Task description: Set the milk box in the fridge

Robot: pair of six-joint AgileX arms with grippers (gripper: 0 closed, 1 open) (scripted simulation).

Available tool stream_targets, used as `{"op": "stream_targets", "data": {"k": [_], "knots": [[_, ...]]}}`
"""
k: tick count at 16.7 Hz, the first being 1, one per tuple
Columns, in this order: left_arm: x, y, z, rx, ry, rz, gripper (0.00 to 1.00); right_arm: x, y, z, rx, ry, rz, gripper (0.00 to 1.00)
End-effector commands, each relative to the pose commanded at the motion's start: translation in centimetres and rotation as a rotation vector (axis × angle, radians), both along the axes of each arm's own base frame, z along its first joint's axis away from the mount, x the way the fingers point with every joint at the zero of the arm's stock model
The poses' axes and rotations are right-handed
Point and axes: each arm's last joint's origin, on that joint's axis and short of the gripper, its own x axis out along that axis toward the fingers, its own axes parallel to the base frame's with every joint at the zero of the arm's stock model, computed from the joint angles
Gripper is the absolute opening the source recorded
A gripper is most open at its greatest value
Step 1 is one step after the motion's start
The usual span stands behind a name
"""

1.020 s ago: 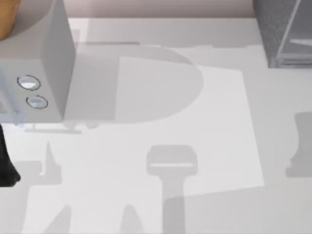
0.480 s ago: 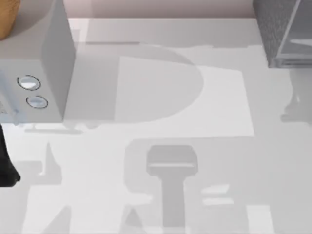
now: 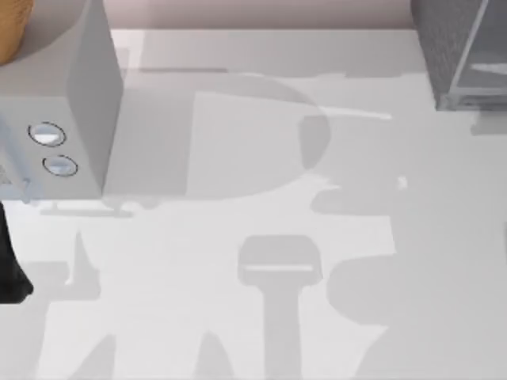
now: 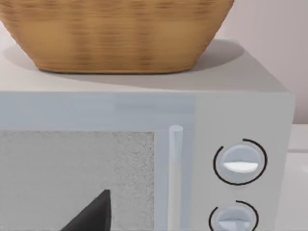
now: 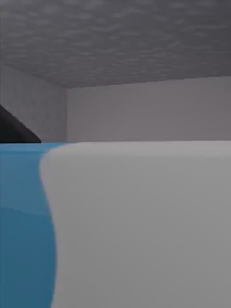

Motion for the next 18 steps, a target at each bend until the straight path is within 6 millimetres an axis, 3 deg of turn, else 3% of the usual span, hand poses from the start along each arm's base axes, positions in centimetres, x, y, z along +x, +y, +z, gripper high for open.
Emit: {"op": "stream_targets", "data": {"k": [4,8,15,18], "knots": [[0.0,0.0,0.0,0.0,0.0,0.0,1.0,3.8,-2.1,-5.1,0.006,0.008,0.0,0.0],[0.0,0.0,0.0,0.0,0.0,0.0,1.0,5.2,-3.2,-8.3,0.01,0.013,0.0,0.0],[0.0,0.0,0.0,0.0,0.0,0.0,1.0,5.4,-3.0,-8.4,0.011,0.011,0.006,0.0],[0.0,0.0,0.0,0.0,0.0,0.0,1.0,6.9,-3.1,-8.5,0.01,0.017,0.01,0.0]]}}
